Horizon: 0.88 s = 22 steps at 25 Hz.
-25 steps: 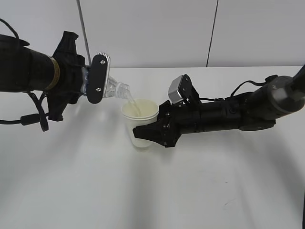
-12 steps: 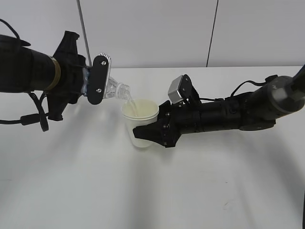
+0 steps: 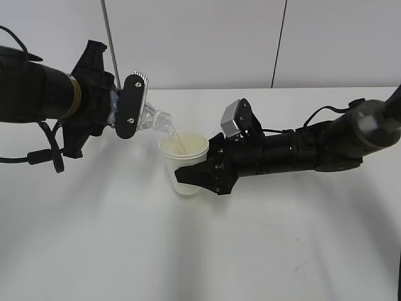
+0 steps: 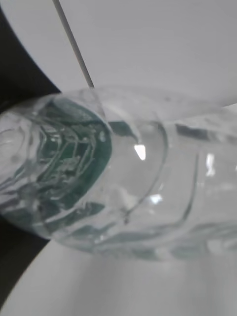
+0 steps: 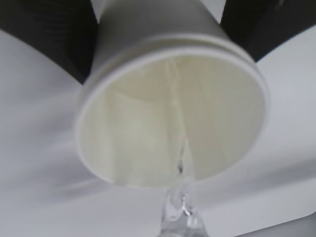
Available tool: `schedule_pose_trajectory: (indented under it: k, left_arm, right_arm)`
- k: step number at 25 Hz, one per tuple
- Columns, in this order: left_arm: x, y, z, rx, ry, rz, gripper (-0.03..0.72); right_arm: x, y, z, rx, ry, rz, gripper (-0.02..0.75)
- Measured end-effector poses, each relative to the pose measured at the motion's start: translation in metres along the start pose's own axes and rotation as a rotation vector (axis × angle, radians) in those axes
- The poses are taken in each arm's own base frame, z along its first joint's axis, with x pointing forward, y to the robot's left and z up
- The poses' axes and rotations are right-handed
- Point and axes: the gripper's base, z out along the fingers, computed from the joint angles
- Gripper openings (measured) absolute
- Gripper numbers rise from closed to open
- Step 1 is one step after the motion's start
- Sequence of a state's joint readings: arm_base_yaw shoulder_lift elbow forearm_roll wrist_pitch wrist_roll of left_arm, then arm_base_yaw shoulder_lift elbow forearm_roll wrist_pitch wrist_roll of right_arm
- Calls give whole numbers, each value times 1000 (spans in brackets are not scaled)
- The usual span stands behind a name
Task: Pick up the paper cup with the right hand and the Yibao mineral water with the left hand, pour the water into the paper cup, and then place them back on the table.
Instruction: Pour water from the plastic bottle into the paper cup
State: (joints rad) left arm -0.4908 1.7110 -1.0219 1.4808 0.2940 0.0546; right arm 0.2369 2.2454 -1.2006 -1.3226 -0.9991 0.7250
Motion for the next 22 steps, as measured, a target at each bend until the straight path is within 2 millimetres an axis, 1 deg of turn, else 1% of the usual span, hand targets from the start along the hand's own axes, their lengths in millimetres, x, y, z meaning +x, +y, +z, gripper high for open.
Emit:
schedule_pose_trajectory:
  k: [22]
  left_arm:
    - [1, 1, 0, -7, 9, 26, 348]
  right_arm:
    - [0, 0, 0, 1, 2, 2, 521]
